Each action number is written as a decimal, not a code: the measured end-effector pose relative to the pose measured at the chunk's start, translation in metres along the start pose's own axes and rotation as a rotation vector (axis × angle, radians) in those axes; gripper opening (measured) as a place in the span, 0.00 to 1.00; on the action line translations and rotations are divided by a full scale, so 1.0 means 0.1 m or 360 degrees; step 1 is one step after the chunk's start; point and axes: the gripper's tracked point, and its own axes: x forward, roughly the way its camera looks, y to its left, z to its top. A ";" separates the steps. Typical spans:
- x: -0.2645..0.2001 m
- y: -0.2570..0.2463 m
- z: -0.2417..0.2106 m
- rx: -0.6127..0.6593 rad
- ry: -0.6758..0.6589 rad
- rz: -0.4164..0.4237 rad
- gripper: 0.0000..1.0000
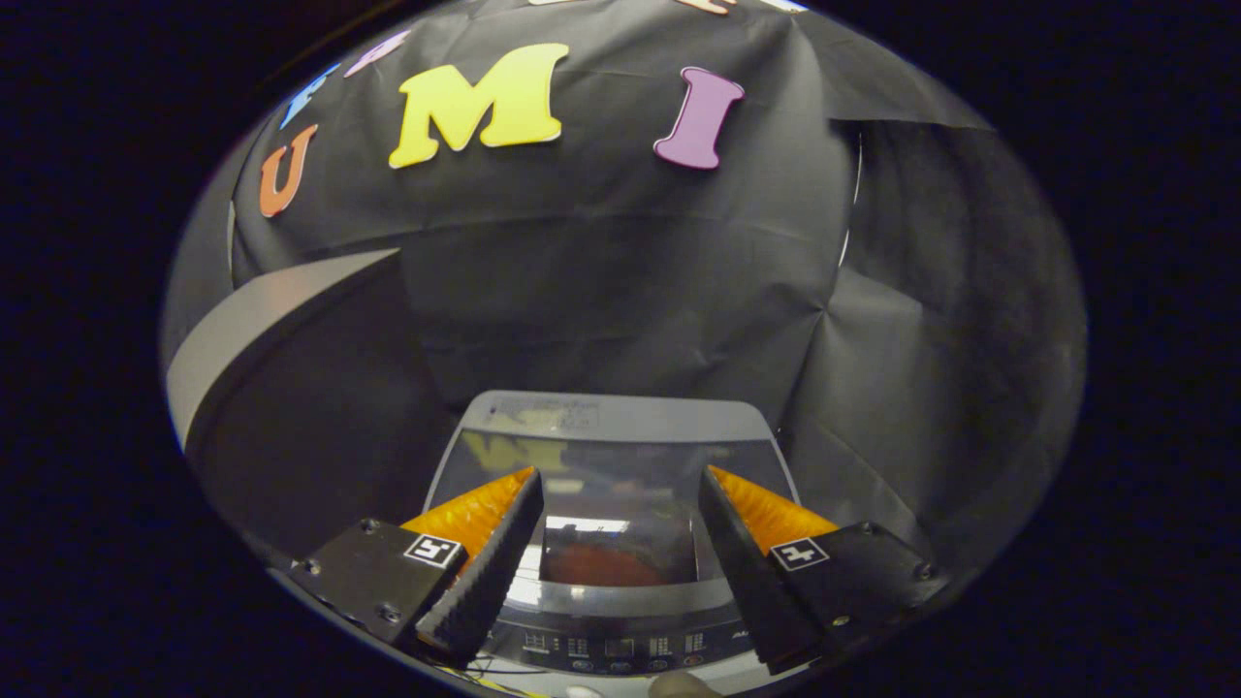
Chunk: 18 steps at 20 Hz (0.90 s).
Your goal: Put the clothes into the washing machine and then close the washing machine lid.
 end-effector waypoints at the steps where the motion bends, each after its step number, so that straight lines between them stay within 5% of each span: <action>1: 0.04 0.02 0.04 -0.0002 0.0016 0.0003 1.00; 10: -0.15 -0.02 0.10 -0.0008 -0.0049 0.0032 1.00; 18: -0.83 -0.02 0.03 0.0088 -0.0202 0.0004 1.00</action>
